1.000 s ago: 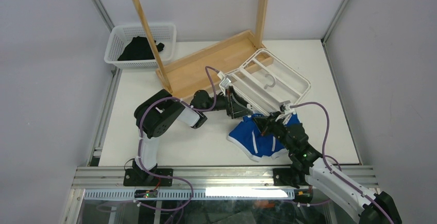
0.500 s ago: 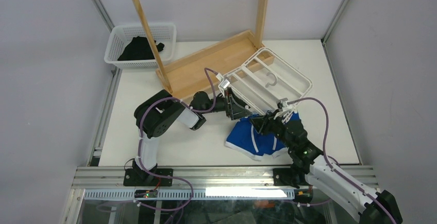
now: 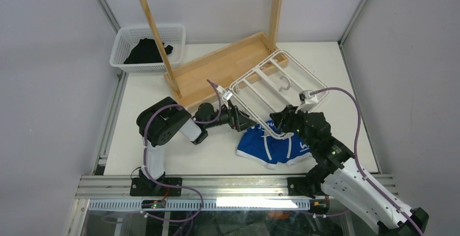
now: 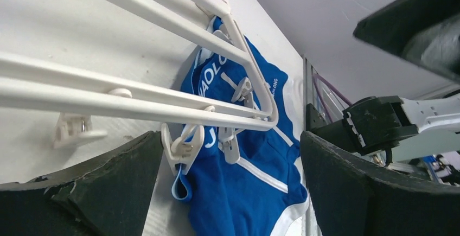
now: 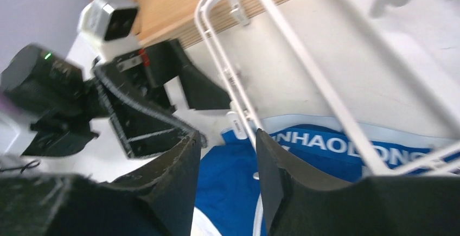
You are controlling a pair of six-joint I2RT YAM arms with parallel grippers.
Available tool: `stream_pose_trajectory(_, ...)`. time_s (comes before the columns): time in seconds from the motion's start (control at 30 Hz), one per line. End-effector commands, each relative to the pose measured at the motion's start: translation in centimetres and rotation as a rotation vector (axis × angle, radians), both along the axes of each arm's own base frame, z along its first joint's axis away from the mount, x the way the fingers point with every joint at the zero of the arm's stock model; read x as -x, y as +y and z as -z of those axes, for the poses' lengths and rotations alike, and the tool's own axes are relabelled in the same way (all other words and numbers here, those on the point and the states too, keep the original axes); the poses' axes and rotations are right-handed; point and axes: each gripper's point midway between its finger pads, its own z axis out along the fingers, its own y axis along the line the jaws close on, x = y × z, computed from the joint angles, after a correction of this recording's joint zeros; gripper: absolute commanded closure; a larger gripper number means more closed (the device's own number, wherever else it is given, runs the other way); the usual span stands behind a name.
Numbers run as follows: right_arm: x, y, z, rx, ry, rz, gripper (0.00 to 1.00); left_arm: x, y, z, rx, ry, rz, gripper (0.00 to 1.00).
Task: Clip the underwear to the hanger
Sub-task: Clamp the underwear onto the hanger.
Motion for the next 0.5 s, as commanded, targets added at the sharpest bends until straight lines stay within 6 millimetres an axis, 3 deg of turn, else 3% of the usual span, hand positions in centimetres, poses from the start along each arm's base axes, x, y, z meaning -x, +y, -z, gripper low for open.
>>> stream_pose_trajectory(0.0,-2.0,-3.6,-2.2,0.121,-0.004,0.203,0.55,-1.1,1.4,-3.3,0.033,-0.125,-0.092,0.01)
stream_pose_trajectory(0.23,-5.2,-6.6,-1.8,0.370,0.097,0.334,0.52,-2.6,3.9,-2.0,-0.081,-0.057,-0.268,0.01)
stream_pose_trajectory(0.47,-10.6,-7.6,-1.8,0.331,0.136,0.307,0.48,-3.7,7.3,-1.2,-0.201,0.023,-0.455,0.01)
